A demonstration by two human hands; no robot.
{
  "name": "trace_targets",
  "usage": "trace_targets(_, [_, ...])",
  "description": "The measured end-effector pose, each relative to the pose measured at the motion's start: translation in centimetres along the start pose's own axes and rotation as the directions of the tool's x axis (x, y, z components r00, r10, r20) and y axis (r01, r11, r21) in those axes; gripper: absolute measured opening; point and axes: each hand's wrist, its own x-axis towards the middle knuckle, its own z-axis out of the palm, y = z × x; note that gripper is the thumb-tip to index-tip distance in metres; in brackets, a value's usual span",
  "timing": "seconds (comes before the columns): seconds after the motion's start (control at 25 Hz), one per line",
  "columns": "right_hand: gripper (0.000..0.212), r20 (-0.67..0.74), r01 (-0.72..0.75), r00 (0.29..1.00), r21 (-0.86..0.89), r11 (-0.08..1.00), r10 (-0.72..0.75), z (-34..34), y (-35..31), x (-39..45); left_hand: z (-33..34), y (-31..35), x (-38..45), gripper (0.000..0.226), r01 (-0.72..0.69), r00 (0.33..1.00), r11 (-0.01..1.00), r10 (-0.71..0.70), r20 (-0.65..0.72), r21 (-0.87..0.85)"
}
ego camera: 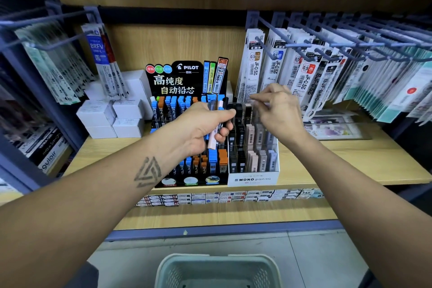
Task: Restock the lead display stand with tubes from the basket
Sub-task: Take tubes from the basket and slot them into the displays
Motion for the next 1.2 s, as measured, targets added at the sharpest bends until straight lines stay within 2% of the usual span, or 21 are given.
trace_targets(0.08, [0.016, 0.045, -0.157, 0.988, 0.303, 0.940, 0.151, -1.3, -0.5, 0.2, 0.1, -0.3, -0.3, 0.011, 0.031, 0.998, 0.999, -0.032, 0.056, 0.032])
trace_targets(0.16, [0.012, 0.298, -0.371, 0.927, 0.627, 0.685, 0.229, -3.1, -1.7, -0.4, 0.3, -0.6, -0.7, 0.008, 0.059, 0.989, 0.995, -0.070, 0.134, 0.081])
trace_targets(0.2, [0.014, 0.437, -0.464, 0.878, 0.673, 0.576, 0.196, -3.6, -2.4, -1.0, 0.4, -0.8, -0.9, 0.008, 0.066, 0.982, 0.992, -0.084, 0.170, 0.108])
trace_targets(0.24, [0.018, 0.524, -0.521, 0.838, 0.680, 0.516, 0.155, -3.9, -3.0, -1.8, 0.5, -0.9, -1.0, 0.009, 0.068, 0.976, 0.989, -0.094, 0.199, 0.135])
trace_targets(0.28, [0.018, 0.557, -0.547, 0.820, 0.690, 0.474, 0.134, -4.0, -3.4, -2.5, 0.7, -1.0, -1.2, 0.011, 0.066, 0.969, 0.985, -0.101, 0.224, 0.158])
trace_targets(0.36, [0.012, 0.543, -0.553, 0.827, 0.739, 0.385, 0.147, -4.1, -3.5, -3.1, 1.1, -1.0, -1.5, 0.009, 0.067, 0.960, 0.985, -0.107, 0.259, 0.159])
trace_targets(0.44, [0.015, 0.523, -0.552, 0.833, 0.769, 0.321, 0.181, -4.4, -2.9, -3.1, 1.2, -0.7, -1.8, 0.004, 0.080, 0.959, 0.992, -0.102, 0.266, 0.094])
trace_targets(0.56, [0.025, 0.499, -0.533, 0.846, 0.772, 0.347, 0.189, -5.1, -1.8, -2.9, 0.7, -0.5, -1.8, 0.005, 0.065, 0.969, 0.997, -0.072, 0.234, 0.037])
trace_targets(0.68, [0.024, 0.496, -0.527, 0.849, 0.780, 0.336, 0.180, -5.4, -1.6, -2.7, 0.5, -0.5, -1.7, 0.003, 0.030, 0.983, 0.999, -0.034, 0.178, 0.024])
trace_targets(0.88, [0.026, 0.468, -0.493, 0.869, 0.800, 0.343, 0.158, -5.9, -1.4, -2.1, 0.8, -0.4, -1.6, 0.006, 0.025, 0.982, 0.997, -0.011, 0.189, -0.072])
trace_targets(0.96, [0.026, 0.467, -0.489, 0.872, 0.808, 0.329, 0.149, -6.1, -1.4, -1.9, 1.0, -0.3, -1.4, 0.006, 0.004, 0.986, 0.999, 0.005, 0.166, -0.053])
trace_targets(1.08, [0.021, 0.432, -0.455, 0.887, 0.768, 0.451, 0.160, -6.1, -1.9, -1.3, 1.4, -0.4, -1.1, 0.011, -0.010, 0.994, 1.000, 0.009, 0.105, 0.005])
trace_targets(1.2, [0.019, 0.248, -0.304, 0.951, 0.656, 0.691, 0.183, -6.3, -1.7, 0.1, 1.2, -0.3, -0.2, 0.027, -0.021, 0.999, 0.999, 0.022, -0.031, 0.049])
